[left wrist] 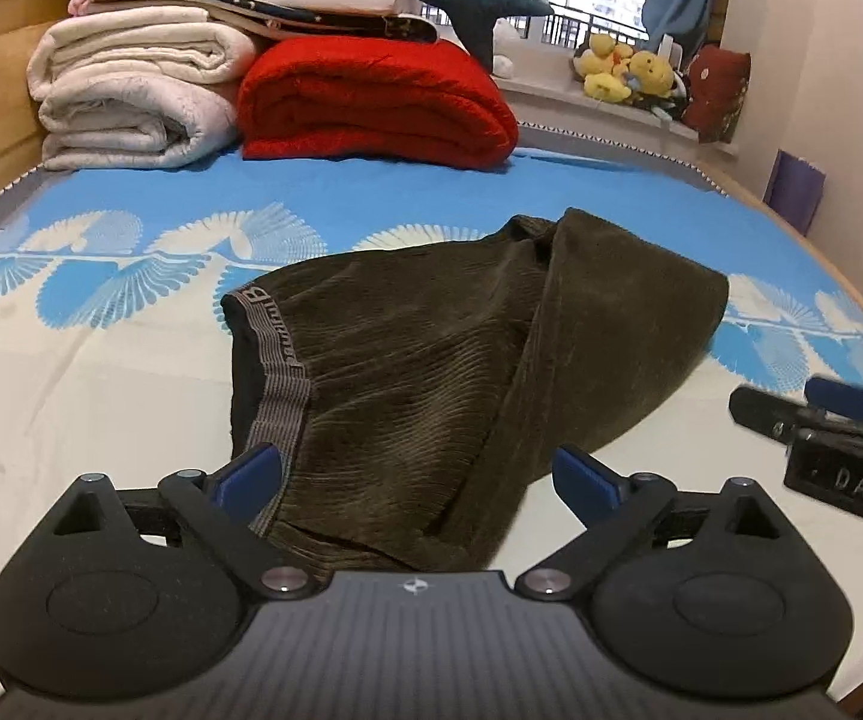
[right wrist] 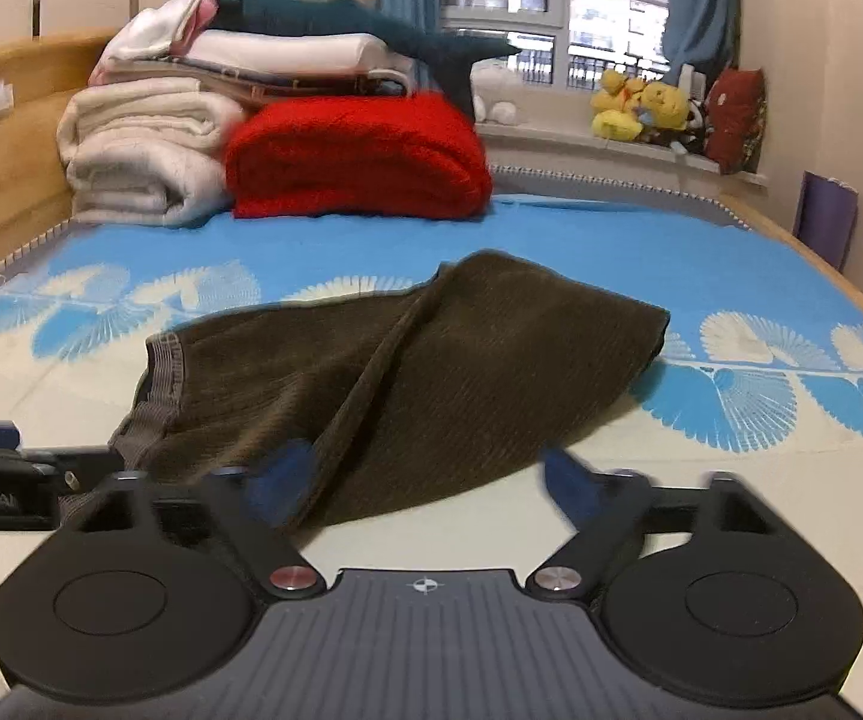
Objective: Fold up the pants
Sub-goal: 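Move both grippers toward the waistband of the brown corduroy pants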
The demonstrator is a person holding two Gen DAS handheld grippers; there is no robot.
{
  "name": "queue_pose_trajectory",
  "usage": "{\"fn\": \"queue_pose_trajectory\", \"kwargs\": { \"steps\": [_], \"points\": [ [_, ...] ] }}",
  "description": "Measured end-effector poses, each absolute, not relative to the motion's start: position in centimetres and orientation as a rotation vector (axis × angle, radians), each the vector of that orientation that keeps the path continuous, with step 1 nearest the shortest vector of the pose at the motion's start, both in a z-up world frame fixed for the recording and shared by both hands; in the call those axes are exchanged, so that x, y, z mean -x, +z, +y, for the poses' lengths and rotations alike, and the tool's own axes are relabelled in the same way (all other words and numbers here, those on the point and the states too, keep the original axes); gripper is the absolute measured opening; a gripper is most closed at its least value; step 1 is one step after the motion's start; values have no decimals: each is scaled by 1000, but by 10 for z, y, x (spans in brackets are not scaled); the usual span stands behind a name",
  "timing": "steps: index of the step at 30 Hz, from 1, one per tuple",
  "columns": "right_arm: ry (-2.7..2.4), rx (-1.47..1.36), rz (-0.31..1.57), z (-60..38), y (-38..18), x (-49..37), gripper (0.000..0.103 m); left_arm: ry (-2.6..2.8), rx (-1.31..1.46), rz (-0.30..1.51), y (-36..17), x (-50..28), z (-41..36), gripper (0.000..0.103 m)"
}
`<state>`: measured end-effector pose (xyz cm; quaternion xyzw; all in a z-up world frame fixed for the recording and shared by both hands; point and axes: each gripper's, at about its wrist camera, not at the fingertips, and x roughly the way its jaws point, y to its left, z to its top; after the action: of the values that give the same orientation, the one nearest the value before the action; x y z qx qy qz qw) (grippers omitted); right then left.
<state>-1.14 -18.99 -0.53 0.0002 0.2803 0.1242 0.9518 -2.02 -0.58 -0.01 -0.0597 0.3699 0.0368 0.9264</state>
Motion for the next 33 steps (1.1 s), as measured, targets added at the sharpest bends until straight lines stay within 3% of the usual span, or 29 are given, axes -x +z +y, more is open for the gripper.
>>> {"fn": "queue_pose_trajectory", "kwargs": {
  "steps": [3, 5, 10, 12, 17, 22, 25, 28, 33],
  "points": [
    [260, 8, 562, -189, -7, 6, 70, 76, 134, 786, 0, 17, -3, 94],
    [267, -24, 574, -188, -8, 2, 65, 73, 129, 799, 0, 16, -2, 85],
    [294, -38, 570, -183, -9, 0, 54, 41, 105, 765, 4, 18, -6, 74],
    [302, -30, 566, -180, -8, 0, 53, 33, 112, 749, 7, 21, -7, 71],
    [284, -37, 551, -179, -6, 2, 53, 30, 123, 772, -1, 22, -5, 50],
    [265, -57, 565, -181, -7, -4, 53, 24, 121, 780, -2, 21, -3, 44],
    [275, -70, 560, -182, -6, -9, 53, 16, 90, 780, -4, 15, -3, 30],
    [254, -36, 556, -181, -8, -16, 53, -38, 41, 776, 0, -5, 8, 25],
    [236, -82, 605, -188, -18, -42, 53, 57, 19, 791, -20, -54, 62, 24]
  ]
}}
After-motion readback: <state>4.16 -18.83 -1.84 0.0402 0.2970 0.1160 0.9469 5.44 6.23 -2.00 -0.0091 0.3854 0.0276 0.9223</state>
